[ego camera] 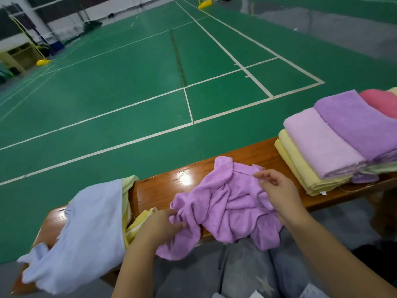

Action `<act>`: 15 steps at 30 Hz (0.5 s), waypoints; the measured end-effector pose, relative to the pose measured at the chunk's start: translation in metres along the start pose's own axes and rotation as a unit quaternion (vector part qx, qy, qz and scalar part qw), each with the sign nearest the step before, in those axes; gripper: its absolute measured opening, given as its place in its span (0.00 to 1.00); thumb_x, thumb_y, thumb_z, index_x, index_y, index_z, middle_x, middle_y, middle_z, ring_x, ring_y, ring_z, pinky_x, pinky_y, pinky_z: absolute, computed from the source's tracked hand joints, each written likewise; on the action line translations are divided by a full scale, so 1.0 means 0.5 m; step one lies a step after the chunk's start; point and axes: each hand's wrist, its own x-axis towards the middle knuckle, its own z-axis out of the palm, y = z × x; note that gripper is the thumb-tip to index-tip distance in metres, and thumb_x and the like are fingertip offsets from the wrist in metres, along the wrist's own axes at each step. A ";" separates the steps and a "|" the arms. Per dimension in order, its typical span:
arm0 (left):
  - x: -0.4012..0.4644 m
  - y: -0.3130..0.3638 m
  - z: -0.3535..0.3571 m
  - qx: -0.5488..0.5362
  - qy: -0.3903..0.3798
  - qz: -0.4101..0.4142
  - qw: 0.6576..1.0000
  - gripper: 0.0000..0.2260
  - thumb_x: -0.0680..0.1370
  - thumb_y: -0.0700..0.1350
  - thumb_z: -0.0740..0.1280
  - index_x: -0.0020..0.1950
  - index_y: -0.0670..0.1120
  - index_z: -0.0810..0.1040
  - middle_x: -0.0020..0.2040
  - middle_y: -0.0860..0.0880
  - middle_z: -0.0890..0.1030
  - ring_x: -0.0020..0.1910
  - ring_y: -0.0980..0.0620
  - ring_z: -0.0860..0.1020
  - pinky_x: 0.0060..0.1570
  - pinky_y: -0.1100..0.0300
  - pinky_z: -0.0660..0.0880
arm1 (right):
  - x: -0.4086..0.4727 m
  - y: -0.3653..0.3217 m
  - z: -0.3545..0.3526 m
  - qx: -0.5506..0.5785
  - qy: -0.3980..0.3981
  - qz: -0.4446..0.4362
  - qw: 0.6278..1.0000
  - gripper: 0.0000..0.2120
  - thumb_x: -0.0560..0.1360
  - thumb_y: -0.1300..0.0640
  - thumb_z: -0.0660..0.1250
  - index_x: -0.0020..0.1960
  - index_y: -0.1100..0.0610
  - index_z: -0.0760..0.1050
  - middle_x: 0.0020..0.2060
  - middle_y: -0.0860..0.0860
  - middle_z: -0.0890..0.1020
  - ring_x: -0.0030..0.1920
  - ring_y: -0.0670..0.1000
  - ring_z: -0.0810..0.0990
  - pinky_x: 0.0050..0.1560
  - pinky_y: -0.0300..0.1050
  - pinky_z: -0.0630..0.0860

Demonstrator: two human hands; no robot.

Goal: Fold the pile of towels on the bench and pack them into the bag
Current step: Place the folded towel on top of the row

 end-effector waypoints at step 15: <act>0.094 0.039 -0.016 -0.340 0.059 -0.015 0.938 0.08 0.79 0.42 0.65 0.40 0.43 0.73 0.35 0.45 0.76 0.33 0.51 0.71 0.31 0.60 0.69 | 0.003 -0.037 -0.045 0.043 0.012 0.040 0.998 0.06 0.76 0.59 0.67 0.53 0.53 0.78 0.50 0.47 0.80 0.54 0.51 0.78 0.51 0.46 0.76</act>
